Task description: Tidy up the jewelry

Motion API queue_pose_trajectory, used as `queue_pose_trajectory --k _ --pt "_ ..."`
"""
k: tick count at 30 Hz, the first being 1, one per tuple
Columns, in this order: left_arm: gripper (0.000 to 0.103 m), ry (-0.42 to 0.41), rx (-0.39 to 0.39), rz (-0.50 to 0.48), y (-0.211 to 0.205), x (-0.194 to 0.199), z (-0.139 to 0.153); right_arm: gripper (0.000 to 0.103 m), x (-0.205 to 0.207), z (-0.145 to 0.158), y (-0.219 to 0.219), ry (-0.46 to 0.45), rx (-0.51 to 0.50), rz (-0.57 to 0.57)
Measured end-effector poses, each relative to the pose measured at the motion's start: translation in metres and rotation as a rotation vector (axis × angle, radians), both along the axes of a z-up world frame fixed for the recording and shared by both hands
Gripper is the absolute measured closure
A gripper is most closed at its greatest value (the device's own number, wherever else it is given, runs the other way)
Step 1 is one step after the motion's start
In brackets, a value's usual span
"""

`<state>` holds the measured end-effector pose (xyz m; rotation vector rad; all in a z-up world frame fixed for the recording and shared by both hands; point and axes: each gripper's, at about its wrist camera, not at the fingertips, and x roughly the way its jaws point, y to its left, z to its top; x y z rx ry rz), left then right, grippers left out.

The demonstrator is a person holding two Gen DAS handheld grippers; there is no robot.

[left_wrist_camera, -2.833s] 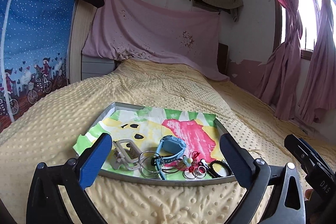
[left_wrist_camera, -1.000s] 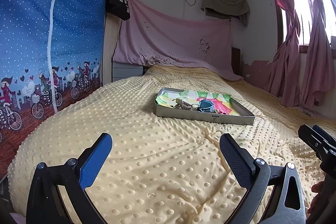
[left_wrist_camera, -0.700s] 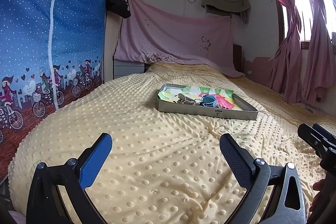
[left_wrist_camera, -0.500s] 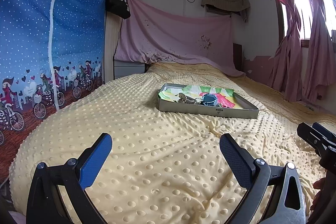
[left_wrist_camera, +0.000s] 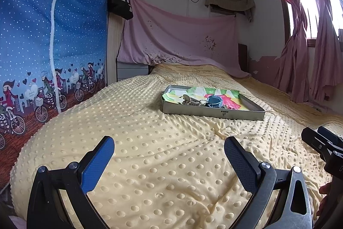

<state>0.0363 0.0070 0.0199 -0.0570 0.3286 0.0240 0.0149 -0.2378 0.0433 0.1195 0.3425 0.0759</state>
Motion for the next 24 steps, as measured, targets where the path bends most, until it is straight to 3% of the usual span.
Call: queue_pose_trajectory --k 24 --pt "0.000 -0.002 -0.001 0.002 0.0017 -0.0012 0.0018 0.001 -0.0016 0.0012 -0.0001 -0.005 0.004 0.003"
